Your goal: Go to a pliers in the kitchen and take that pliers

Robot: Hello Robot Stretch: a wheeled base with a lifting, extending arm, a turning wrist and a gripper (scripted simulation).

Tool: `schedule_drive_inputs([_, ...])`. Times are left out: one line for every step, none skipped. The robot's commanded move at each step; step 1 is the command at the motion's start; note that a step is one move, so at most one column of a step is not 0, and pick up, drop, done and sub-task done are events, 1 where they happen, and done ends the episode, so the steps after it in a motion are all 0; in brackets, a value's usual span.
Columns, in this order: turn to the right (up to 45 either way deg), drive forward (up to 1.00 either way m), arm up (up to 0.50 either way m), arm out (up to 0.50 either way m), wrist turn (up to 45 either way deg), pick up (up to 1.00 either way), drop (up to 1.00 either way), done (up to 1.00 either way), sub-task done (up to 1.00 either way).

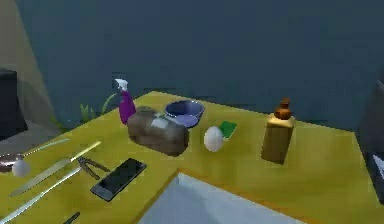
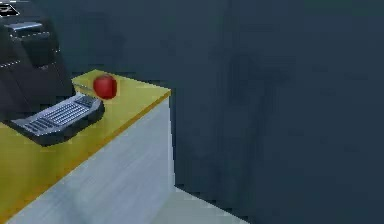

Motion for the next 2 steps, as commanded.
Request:
schedule_drive_inputs([-45.0, 0.0, 0.0, 0.0, 0.0, 0.0, 0.0, 0.0, 0.0])
schedule_drive_inputs([-45.0, 0.0, 0.0, 0.0, 0.0, 0.0, 0.0, 0.0, 0.0])
